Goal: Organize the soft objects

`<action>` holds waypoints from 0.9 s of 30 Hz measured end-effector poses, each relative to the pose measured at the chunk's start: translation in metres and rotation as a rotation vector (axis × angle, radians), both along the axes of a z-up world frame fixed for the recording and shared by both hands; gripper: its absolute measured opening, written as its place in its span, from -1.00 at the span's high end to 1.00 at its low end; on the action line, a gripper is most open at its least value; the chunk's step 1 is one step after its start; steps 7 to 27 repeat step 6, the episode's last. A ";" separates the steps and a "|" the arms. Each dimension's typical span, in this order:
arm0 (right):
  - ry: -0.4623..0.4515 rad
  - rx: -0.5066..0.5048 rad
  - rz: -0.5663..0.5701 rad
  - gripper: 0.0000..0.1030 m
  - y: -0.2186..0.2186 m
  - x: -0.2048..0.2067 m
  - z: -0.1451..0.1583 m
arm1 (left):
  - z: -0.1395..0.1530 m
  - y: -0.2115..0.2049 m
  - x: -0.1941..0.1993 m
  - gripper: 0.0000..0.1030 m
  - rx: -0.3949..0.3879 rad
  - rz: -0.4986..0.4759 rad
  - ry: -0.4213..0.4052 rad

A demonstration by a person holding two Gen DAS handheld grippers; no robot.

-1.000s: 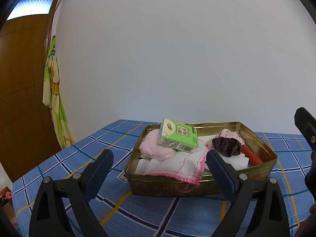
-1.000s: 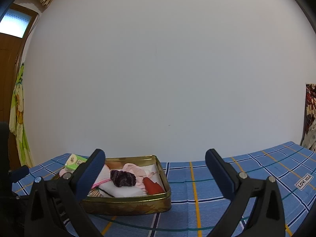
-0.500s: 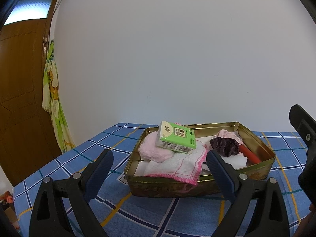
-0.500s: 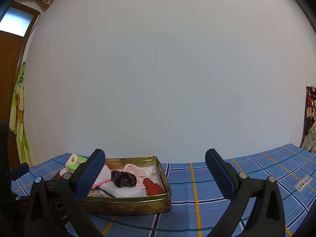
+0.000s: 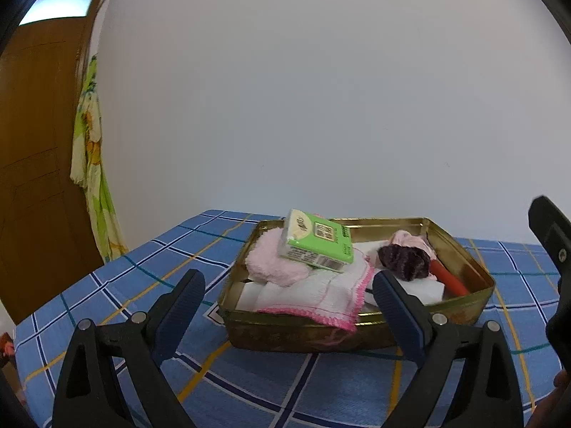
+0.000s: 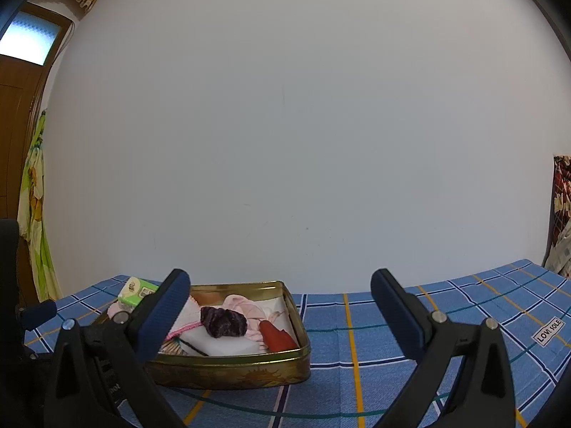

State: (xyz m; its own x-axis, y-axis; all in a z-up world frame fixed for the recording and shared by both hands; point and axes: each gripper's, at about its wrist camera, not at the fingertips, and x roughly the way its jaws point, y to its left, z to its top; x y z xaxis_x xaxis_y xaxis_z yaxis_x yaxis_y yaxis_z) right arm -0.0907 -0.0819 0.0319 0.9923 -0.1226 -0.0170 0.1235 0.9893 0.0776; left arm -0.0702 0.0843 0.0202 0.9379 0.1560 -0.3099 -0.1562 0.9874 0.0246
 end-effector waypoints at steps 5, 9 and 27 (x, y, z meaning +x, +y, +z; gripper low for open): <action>0.000 -0.002 -0.001 -1.00 0.000 0.000 0.000 | 0.001 0.000 -0.002 -0.88 0.017 0.007 -0.024; 0.000 -0.001 -0.001 -1.00 0.000 0.000 0.000 | 0.001 0.000 -0.002 -0.88 0.020 0.005 -0.026; 0.000 -0.001 -0.001 -1.00 0.000 0.000 0.000 | 0.001 0.000 -0.002 -0.88 0.020 0.005 -0.026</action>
